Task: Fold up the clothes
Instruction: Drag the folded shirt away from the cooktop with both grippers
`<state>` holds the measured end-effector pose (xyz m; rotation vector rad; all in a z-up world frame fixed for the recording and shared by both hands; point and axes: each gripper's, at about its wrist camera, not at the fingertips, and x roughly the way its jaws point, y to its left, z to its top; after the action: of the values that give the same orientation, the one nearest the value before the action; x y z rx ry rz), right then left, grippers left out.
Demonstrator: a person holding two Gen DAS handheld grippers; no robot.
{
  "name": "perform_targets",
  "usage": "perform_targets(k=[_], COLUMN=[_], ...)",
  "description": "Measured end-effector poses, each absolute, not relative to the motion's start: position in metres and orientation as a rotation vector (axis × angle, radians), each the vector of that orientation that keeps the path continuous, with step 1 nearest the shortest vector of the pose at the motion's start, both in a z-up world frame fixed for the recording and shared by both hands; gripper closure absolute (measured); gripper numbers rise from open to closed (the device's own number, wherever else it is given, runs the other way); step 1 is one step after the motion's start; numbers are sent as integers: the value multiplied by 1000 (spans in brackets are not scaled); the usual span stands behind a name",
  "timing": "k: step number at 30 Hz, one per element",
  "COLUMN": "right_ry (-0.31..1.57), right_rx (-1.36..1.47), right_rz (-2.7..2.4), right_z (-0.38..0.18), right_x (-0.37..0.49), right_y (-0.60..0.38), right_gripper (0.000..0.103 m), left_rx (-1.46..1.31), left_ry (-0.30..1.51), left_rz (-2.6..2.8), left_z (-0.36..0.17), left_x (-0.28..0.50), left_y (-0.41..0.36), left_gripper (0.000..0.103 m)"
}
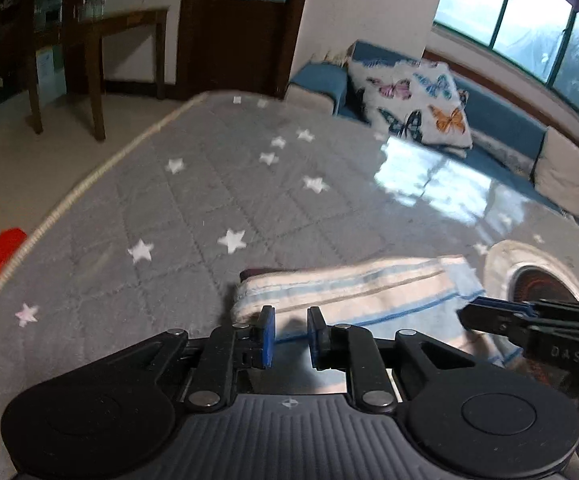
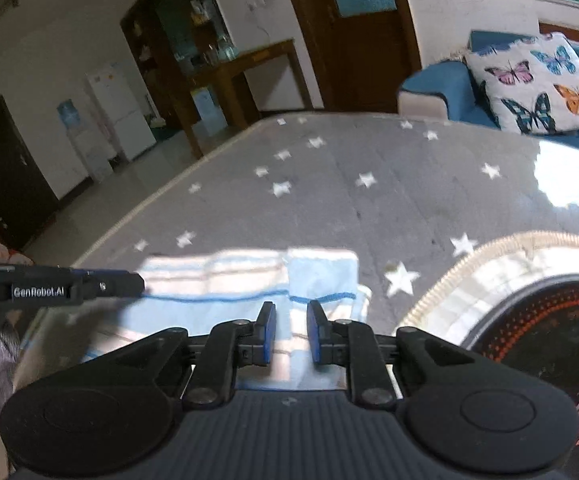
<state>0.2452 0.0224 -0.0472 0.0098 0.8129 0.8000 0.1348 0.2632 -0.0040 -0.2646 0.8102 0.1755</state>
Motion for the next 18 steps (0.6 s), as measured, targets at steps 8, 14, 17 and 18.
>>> perform_targets(k=[8, 14, 17, 18], right_ry=[805, 847, 845, 843], right_rx=[19, 14, 4, 0], right_rz=[818, 814, 822, 830], right_z=[-40, -50, -43, -39], right_x=[251, 268, 264, 261], right_y=[23, 39, 36, 34], right_gripper=[86, 87, 86, 86], left_rx=[-239, -234, -227, -225], left_ry=[814, 832, 824, 821], left_rz=[190, 181, 178, 167], left_z=[-4, -12, -10, -8], left_x=[143, 158, 157, 155], left_y=[267, 265, 261, 258], left_gripper=[86, 86, 85, 85])
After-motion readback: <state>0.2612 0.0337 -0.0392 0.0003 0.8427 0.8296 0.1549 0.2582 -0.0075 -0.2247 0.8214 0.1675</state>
